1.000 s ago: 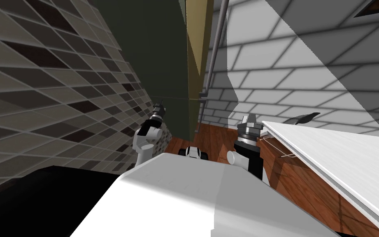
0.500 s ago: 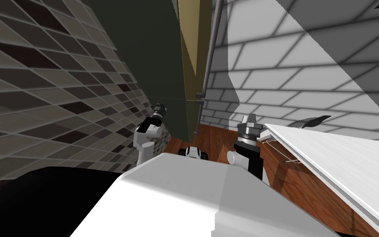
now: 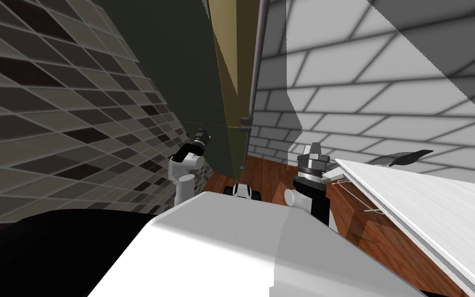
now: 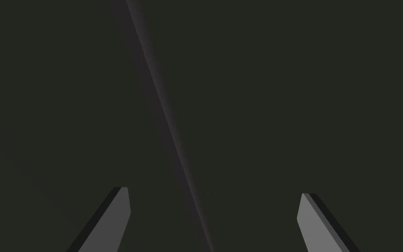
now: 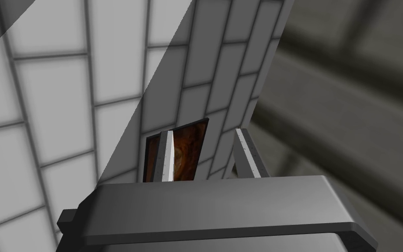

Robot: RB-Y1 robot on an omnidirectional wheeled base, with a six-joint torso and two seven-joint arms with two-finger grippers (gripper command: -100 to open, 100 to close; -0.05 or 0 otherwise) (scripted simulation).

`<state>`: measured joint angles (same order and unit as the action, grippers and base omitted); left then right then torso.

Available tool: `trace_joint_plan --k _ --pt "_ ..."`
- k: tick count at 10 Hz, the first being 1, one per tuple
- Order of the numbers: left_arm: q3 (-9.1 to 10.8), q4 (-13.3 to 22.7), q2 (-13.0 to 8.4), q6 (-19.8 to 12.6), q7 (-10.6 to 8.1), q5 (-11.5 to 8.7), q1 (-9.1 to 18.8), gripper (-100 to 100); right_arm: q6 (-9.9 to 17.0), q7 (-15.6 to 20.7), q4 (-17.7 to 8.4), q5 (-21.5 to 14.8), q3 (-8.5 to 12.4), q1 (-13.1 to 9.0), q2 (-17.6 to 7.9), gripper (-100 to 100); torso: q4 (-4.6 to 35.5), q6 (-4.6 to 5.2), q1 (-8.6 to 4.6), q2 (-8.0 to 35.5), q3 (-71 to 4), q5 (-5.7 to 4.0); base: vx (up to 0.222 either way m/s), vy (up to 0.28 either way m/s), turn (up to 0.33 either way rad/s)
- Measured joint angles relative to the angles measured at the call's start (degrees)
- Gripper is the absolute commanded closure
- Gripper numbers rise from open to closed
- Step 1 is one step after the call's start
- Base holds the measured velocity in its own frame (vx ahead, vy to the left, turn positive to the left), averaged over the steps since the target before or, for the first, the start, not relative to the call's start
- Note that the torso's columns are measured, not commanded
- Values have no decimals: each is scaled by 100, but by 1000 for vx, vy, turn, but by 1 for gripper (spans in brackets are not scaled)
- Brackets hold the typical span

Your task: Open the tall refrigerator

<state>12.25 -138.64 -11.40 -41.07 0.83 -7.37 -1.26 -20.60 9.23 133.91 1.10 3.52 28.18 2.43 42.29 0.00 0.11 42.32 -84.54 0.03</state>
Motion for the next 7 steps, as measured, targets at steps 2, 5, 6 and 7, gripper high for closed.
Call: trace_joint_plan --k 2,5,6,7 --pt "21 11 8 -320 -41 -107 172 -100 0 0 0 0 0 0 0 0 -2 0 -4 -7 -5 -2 70 -95 72" --pt "61 15 7 -818 -105 -292 457 -100 0 0 0 0 0 0 0 0 -4 14 -26 -7 -4 -7 39 -88 84" --pt "63 15 15 -946 -117 -326 495 -100 0 0 0 0 0 0 0 0 -9 23 -25 -21 -13 -8 64 -63 131" --pt "68 10 25 -1088 -135 -396 566 -100 0 0 0 0 1 1 -1 0 -12 31 -38 -36 -23 -12 52 -66 76"
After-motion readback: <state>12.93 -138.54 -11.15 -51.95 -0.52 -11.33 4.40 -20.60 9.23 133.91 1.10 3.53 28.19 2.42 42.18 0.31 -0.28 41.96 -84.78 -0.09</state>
